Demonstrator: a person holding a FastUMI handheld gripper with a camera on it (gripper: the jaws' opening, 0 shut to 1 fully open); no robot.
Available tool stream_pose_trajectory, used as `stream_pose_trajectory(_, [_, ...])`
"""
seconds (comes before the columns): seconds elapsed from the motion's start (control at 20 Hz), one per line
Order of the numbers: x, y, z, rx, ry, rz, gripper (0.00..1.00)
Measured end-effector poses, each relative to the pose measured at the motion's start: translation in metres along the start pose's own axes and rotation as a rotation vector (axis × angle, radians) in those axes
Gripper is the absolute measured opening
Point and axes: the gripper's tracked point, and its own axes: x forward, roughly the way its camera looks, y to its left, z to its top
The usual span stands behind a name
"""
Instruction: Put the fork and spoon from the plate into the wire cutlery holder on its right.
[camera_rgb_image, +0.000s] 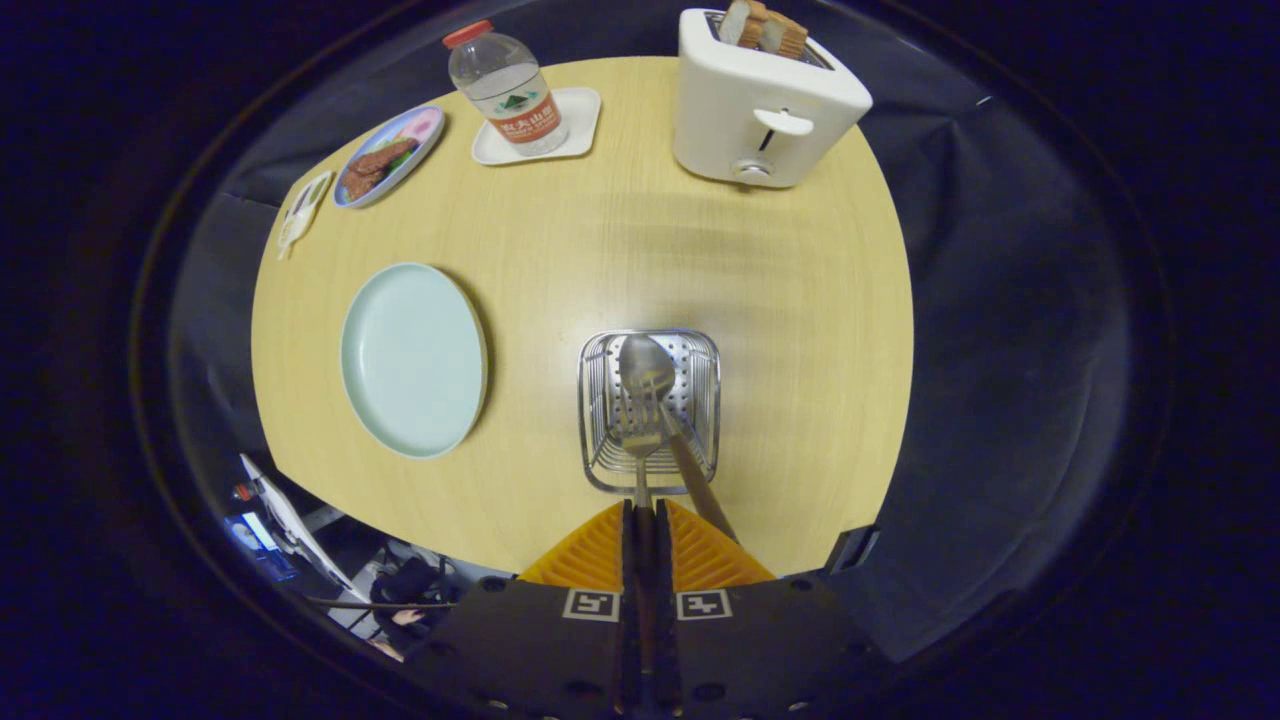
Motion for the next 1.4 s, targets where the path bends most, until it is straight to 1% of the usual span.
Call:
stream_pose_trajectory(0.2, [0.000, 0.004, 0.005, -0.015, -0.018, 0.001, 0.06])
stream_pose_trajectory(0.25, [-0.001, 0.005, 0.007, -0.018, -0.030, 0.002, 0.11])
stream_pose_trajectory(0.3, [-0.003, 0.004, 0.009, -0.019, -0.045, -0.001, 0.09])
stream_pose_trajectory(0.45, [-0.012, 0.002, 0.015, -0.020, -0.114, -0.016, 0.11])
stream_pose_trajectory(0.6, [-0.026, 0.006, 0.019, -0.030, -0.207, -0.018, 0.19])
stream_pose_trajectory(0.65, [-0.030, 0.008, 0.018, -0.035, -0.233, -0.018, 0.27])
stream_pose_trajectory(0.75, [-0.038, 0.016, 0.014, -0.034, -0.276, -0.001, 0.32])
stream_pose_trajectory(0.8, [-0.043, 0.023, 0.010, -0.028, -0.294, 0.019, 0.33])
stream_pose_trajectory(0.85, [-0.047, 0.031, 0.006, -0.025, -0.315, 0.038, 0.47])
stream_pose_trajectory(1.0, [-0.064, 0.052, -0.002, -0.043, -0.406, 0.061, 0.57])
stream_pose_trajectory(1.05, [-0.070, 0.061, -0.007, -0.041, -0.427, 0.071, 0.64])
stream_pose_trajectory(1.15, [-0.084, 0.079, -0.016, -0.033, -0.476, 0.094, 0.67])
stream_pose_trajectory(1.25, [-0.098, 0.095, -0.020, -0.034, -0.552, 0.105, 0.72])
stream_pose_trajectory(1.35, [-0.114, 0.109, -0.023, -0.031, -0.630, 0.105, 0.83])
stream_pose_trajectory(1.4, [-0.121, 0.116, -0.025, -0.024, -0.668, 0.105, 0.85])
